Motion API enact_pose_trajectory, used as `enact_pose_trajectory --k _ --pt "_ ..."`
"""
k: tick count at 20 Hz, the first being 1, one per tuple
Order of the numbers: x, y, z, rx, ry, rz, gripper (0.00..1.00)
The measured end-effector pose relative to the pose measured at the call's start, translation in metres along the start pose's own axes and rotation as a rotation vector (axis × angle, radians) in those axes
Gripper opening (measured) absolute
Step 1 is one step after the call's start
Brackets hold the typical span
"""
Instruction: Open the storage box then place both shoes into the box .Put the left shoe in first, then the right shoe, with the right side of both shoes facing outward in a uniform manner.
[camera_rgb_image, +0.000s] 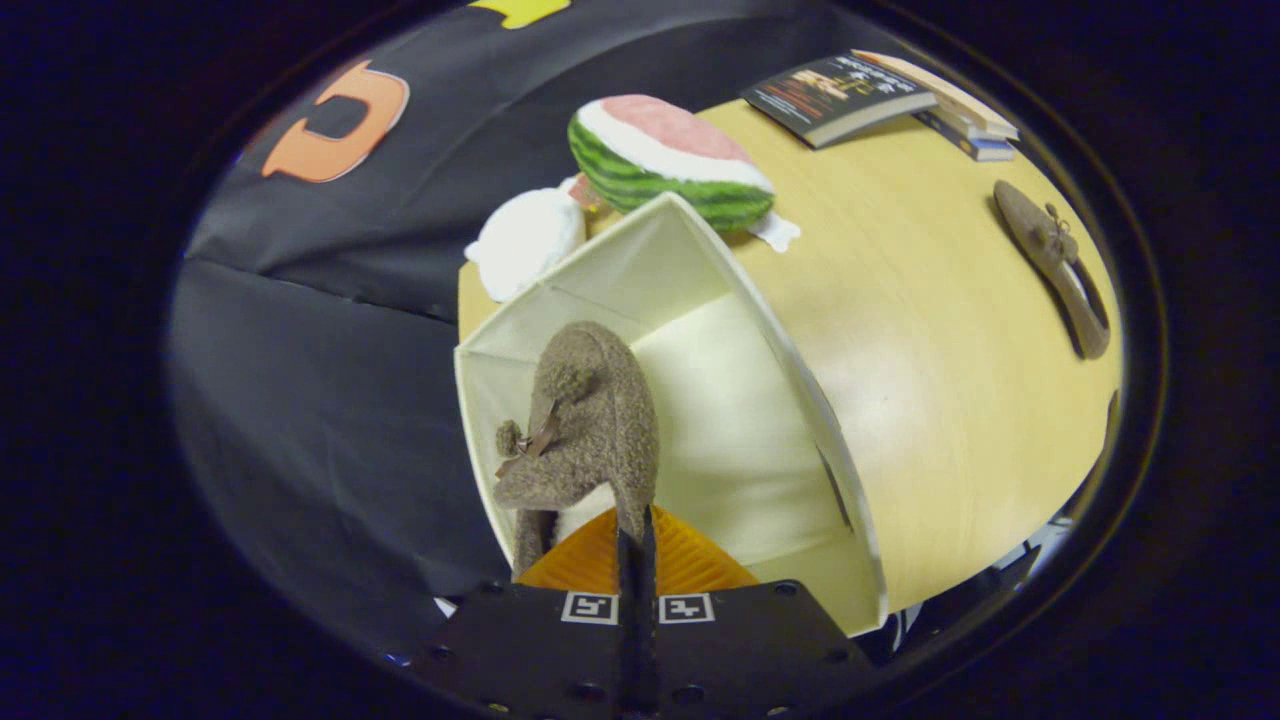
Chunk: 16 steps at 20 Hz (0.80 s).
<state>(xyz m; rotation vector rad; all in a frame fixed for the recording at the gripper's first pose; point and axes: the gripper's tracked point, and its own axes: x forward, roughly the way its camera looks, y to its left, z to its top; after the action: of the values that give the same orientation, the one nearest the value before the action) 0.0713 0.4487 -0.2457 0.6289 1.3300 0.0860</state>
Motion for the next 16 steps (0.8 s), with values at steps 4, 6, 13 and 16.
enact_pose_trajectory --k 4,6,13,16 --pt "0.037 -0.011 0.008 -0.061 0.039 -0.088 0.0" --pt "0.05 -0.011 0.003 -0.103 0.05 -0.111 0.0" --pt "0.075 -0.009 -0.004 -0.172 0.061 -0.147 0.0" --pt "0.076 -0.006 -0.008 -0.177 0.082 -0.136 0.21"
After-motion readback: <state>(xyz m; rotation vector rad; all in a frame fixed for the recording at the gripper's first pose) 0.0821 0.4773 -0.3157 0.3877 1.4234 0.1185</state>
